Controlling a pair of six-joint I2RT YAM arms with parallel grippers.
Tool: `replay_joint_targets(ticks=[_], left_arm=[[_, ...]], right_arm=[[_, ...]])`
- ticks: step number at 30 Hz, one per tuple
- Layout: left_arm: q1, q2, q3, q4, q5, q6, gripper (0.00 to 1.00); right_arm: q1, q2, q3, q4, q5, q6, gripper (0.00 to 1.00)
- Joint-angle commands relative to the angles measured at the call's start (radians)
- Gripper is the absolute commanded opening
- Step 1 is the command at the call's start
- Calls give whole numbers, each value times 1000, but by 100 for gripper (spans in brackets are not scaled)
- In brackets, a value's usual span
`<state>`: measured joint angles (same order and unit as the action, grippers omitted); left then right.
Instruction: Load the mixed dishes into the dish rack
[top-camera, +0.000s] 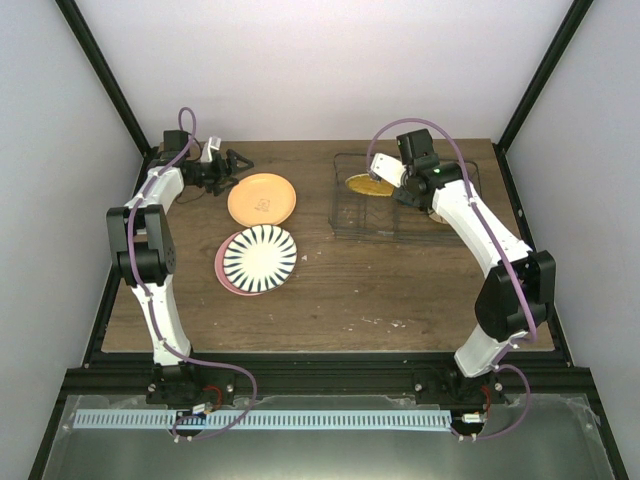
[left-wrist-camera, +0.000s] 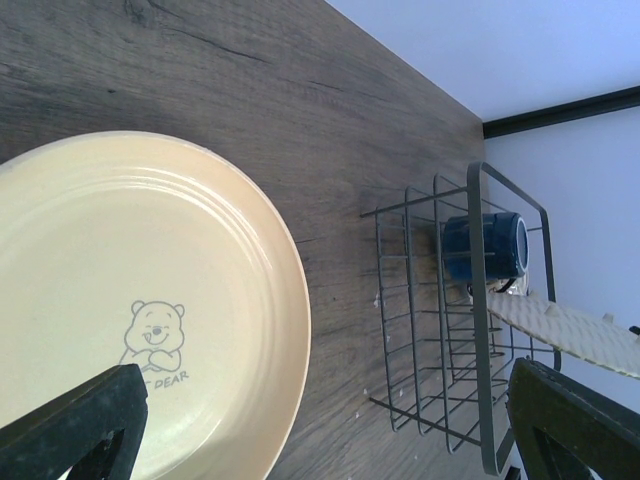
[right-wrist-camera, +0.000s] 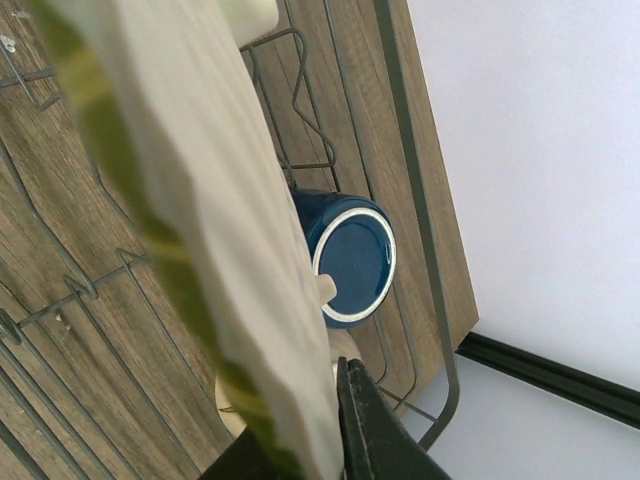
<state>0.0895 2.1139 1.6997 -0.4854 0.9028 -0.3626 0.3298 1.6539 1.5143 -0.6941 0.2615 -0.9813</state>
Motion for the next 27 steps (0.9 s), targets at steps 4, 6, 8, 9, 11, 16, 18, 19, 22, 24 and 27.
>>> replay_joint_targets(ticks=[4,6,8,9,11,16,18,19,22,24,27], left_arm=[[9,-16,-6,21,20,2,100],[11,-17,-7,21,19,2,100],[10,-17,-8,19,18,2,100],[11,-17,-8,19,18,2,100],[10,-17,-7,18,18,1,100],[12,-13,-3,16,16,1,100],[12,-12,-2,15,19,1,100],[12,-12,0,14,17,1,100],[12,-9,2,12,18,1,100],[12,-12,-1,10,17,1,100],[12,-12,-2,9,16,2,100]], right_arm=[[-4,-5,-24,75,-12,-48,1],[-6,-1,-44,82,-18,-44,1],[-7,0,-55,82,-28,-34,1],[-8,0,-59,81,-35,-28,1],[-10,0,-68,79,-43,-18,1],[-18,-2,-114,101,-51,-3,1],[-21,2,-127,108,-55,2,1],[-23,3,-131,111,-58,4,1],[-26,14,-144,120,-68,9,1],[-26,21,-146,124,-72,10,1],[-28,29,-146,133,-77,12,1]])
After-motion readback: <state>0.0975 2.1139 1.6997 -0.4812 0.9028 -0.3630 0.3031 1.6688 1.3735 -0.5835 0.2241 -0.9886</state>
